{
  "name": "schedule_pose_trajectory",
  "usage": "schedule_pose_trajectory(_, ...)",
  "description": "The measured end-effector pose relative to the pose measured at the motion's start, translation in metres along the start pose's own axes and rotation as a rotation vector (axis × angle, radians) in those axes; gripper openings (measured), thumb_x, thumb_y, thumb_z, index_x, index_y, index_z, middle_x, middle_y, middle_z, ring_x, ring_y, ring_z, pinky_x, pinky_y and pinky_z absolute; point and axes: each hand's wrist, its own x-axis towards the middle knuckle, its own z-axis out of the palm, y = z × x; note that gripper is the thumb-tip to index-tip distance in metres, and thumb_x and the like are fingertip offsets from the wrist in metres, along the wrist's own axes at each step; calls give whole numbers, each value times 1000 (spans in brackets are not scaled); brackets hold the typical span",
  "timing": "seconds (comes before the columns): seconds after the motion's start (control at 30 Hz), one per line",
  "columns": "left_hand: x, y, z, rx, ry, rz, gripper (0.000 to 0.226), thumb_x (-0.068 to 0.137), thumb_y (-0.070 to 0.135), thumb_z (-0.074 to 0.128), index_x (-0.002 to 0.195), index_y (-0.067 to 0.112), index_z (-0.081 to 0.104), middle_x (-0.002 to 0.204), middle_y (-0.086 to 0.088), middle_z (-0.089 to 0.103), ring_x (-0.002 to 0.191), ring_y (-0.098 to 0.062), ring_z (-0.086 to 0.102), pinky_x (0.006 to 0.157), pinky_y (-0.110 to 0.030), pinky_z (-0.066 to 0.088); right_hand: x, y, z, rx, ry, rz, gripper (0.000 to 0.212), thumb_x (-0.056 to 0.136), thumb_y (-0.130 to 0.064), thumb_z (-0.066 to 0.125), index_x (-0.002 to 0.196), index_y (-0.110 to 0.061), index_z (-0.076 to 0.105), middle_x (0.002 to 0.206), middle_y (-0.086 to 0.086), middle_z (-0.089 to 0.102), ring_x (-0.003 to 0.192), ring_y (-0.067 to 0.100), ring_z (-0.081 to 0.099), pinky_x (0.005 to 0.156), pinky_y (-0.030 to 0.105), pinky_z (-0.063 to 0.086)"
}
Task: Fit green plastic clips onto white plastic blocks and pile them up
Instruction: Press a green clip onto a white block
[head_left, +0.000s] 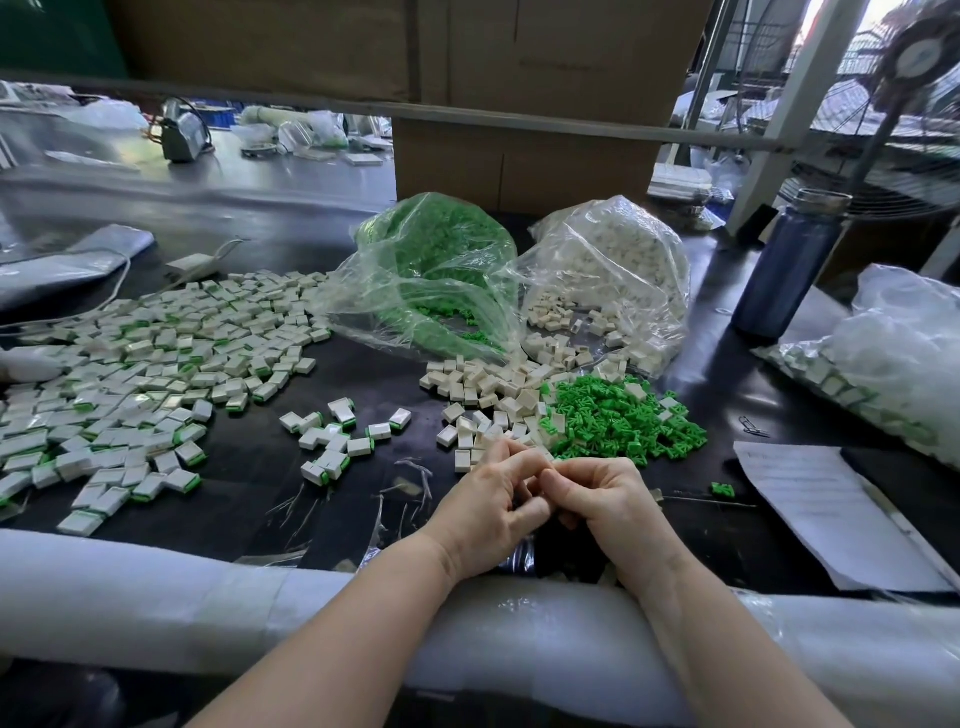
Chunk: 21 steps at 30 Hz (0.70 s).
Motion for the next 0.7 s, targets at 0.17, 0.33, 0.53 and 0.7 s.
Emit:
schedule_pose_trajectory(0.17,-1,3,0,-6,-5,-9,23,74,26,50,72,49,49,94,15,38,76,-7,47,80,-22,45,1,1,0,11,4,4,15,83,-5,62,74,2,71,62,14,51,48,10,39,44,17,31)
schedule_pose_trajectory(0.33,-1,2,-2,5,-14,-9,28,78,21,53,74,48,47,95,14,38,78,-10,48,84,-30,47,1,2,-1,16,3,9,15,82,-7,64,73,1,72,62,16,52,48,12,40,44,17,33)
schedule_pose_trajectory(0.53,-1,2,-2,27,-7,-13,40,84,8,54,76,46,46,94,13,38,80,-12,48,86,-31,46,3,4,-1,38,-8,5,16,76,-17,68,70,-3,73,59,13,54,49,12,43,45,18,36)
schedule_pose_trajectory(0.7,-1,3,-3,33,7,-4,41,84,6,54,78,46,46,95,12,38,83,-16,50,84,-26,45,3,4,-1,56,-48,-10,25,75,-21,65,78,3,71,54,5,55,50,9,45,48,16,38)
